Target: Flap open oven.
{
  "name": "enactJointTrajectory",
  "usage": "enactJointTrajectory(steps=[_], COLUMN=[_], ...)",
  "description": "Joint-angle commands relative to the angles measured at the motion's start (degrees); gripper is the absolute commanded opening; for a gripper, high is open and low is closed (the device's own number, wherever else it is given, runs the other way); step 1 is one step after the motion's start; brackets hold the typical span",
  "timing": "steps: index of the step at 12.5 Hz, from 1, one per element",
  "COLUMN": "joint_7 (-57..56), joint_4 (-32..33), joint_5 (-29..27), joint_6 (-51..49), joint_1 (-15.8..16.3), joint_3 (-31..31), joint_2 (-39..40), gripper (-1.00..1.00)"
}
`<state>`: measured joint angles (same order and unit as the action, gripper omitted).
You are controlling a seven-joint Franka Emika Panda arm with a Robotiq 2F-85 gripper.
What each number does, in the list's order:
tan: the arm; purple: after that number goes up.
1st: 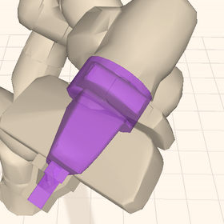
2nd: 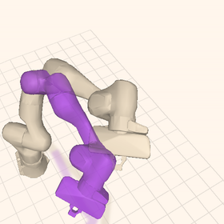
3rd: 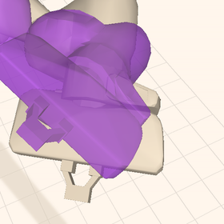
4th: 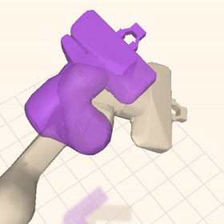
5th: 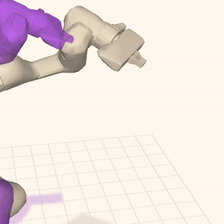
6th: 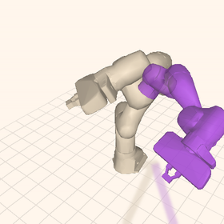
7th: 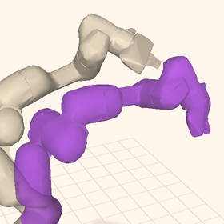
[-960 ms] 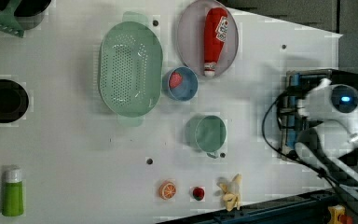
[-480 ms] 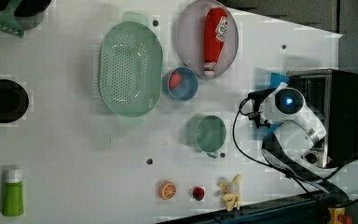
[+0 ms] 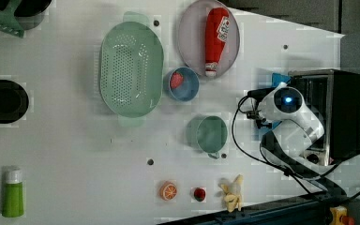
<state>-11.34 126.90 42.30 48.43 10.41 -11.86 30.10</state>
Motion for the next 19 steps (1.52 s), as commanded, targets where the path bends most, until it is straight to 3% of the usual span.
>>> enactJointTrajectory(steps=[1,4,7,9,12,16,19], joint_7=[3.43,3.45,4.3,5.65,5.7,19.43,20.84], joint_4=[-5.04,-6.63,-12.17,-17.5,-25.1,-29.62,-29.62], joint_5=[-9.26,-24.17,-41.2,-42.79,-40.57,-40.78,-40.82], joint_6=[0.78,-6.79,-17.83,-28.8,-44.83,-48.9,-47.69], joint_1=[-0.37,-0.58,-1.09,-1.12,-0.99,-1.03,-0.95], joint_3=[1.71,1.5,-0.03,-0.88,-0.3,-0.32,0.62], joint_2=[-8.86,-19.19,-28.98,-33.69,-35.75,-35.6,-35.28], gripper=[-0.65,-0.65,-0.65,-0.65,-0.65,-0.65,-0.65])
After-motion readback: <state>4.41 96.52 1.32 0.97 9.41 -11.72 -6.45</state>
